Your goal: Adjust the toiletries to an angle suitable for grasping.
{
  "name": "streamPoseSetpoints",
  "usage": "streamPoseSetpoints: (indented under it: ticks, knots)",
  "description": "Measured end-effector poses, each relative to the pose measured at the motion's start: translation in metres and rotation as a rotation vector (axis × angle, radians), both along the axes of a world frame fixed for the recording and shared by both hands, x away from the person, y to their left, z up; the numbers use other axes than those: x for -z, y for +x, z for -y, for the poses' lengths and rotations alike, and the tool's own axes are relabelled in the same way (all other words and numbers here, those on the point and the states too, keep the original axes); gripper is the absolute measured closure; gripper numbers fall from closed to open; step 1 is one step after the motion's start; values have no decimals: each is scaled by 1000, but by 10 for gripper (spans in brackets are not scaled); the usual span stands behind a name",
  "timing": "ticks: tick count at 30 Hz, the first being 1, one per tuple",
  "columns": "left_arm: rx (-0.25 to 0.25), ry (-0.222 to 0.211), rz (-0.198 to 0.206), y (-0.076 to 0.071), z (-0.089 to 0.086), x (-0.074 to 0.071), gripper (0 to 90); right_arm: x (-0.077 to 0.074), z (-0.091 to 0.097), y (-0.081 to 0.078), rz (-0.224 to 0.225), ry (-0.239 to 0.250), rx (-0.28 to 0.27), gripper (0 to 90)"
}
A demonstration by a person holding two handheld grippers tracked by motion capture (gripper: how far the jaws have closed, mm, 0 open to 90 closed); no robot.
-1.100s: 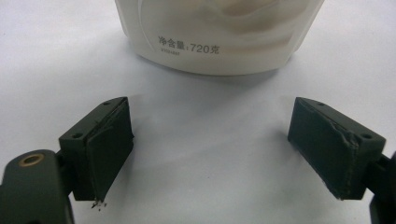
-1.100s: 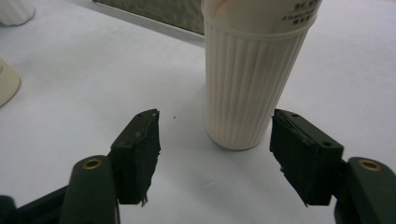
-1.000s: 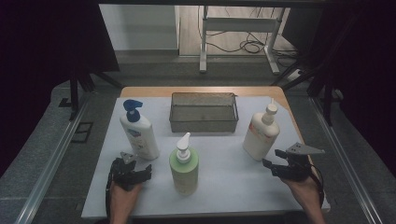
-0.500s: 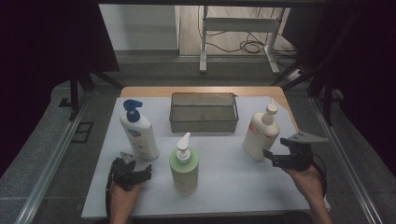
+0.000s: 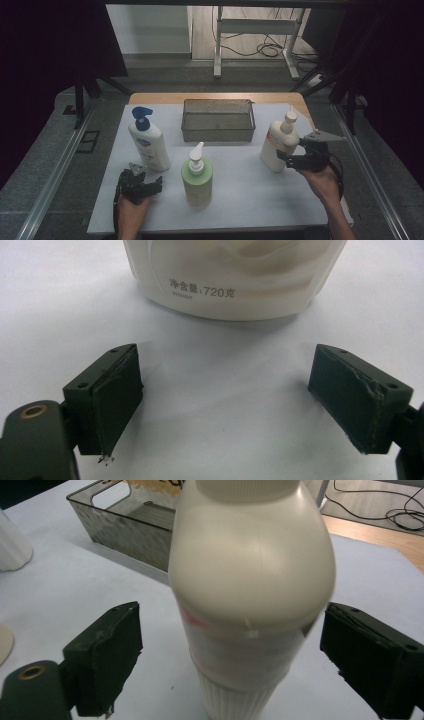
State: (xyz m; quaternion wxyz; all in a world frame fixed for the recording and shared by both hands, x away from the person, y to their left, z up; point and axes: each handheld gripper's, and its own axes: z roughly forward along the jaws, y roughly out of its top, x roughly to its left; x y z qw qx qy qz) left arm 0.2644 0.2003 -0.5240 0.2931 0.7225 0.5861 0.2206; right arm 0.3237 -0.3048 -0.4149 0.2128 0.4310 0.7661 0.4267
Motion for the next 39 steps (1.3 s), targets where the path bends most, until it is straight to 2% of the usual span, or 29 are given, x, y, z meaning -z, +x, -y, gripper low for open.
streamPoseSetpoints:
  ticks: [4,11,21,28,39]
  knots:
    - [0,1,0,0,0,0,138,-1,-4,7,-12,3,8,134]
    - [2,3,-2,0,0,0,138,0,-10,15,3,1,16,152]
    - [2,3,-1,0,0,0,138,-1,-17,23,4,-18,28,273]
    - [2,3,-1,0,0,0,138,-1,-18,24,-4,-31,40,364]
    - [2,2,-2,0,0,0,138,-3,-19,22,-2,-47,30,378]
